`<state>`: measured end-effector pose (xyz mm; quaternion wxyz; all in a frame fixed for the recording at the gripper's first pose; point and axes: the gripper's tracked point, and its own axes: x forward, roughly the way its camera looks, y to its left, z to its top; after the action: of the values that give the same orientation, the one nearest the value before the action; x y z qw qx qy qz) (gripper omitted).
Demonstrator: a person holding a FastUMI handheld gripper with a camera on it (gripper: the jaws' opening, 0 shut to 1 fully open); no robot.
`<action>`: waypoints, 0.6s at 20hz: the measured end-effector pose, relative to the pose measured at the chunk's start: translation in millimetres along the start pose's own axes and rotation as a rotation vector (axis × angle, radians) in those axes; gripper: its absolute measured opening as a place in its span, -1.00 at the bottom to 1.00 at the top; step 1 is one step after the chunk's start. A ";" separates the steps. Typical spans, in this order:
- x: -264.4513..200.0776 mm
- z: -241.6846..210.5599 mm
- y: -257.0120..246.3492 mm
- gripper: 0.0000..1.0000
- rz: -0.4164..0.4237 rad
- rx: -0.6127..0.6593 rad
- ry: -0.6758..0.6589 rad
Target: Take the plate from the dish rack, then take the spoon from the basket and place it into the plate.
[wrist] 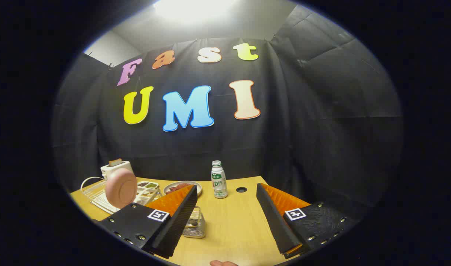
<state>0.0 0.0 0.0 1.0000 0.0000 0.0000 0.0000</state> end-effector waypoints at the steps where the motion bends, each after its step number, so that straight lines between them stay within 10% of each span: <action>1: -4.3 8.4 9.1 0.96 0.000 0.000 0.000; 12: -27.0 79.0 150.4 0.96 0.047 -0.072 -0.053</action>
<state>-27.0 150.4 79.0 0.9987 -0.0360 -0.0262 0.0235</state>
